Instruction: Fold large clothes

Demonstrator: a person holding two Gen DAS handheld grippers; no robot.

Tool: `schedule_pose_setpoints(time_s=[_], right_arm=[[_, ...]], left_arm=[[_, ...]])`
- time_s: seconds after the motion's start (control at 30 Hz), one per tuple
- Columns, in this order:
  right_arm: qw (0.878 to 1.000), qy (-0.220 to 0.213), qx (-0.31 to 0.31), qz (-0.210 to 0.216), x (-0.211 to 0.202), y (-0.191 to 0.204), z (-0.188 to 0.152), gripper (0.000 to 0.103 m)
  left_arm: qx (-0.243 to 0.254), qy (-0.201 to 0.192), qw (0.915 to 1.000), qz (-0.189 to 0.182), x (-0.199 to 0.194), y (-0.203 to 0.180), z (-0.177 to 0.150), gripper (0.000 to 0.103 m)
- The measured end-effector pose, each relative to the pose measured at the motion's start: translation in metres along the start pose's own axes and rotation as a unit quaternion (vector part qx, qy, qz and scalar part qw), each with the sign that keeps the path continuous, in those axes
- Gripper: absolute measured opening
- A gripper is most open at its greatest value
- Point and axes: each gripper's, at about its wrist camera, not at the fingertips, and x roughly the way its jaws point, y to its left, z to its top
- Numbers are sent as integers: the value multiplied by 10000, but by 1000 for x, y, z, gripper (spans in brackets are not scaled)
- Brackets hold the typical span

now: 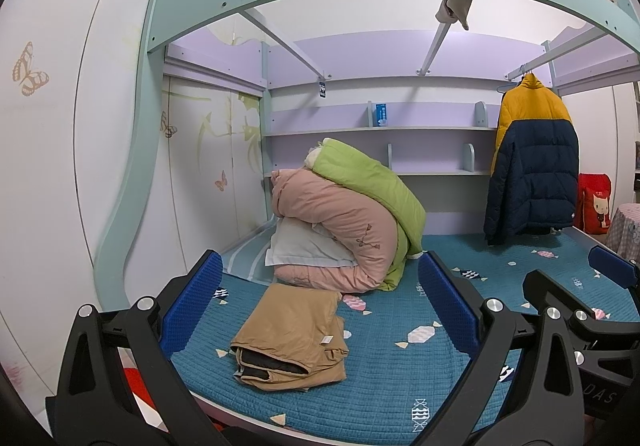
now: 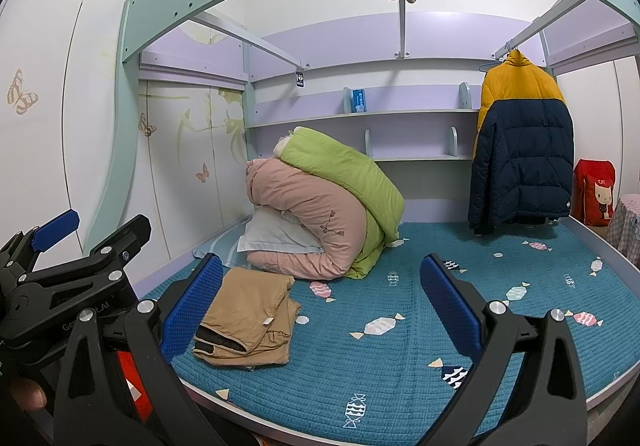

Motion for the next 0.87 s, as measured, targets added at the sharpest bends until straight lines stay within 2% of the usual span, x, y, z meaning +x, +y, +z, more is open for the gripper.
schedule_pose_setpoints(time_s=[0.63, 0.87], right_arm=[[9998, 114, 136, -26, 13, 3, -7, 96], [9974, 523, 407, -270, 41, -20, -25, 96]], left_arm=[[94, 113, 9999, 58, 11, -3, -7, 98], [369, 505, 9980, -126, 48, -30, -21, 98]])
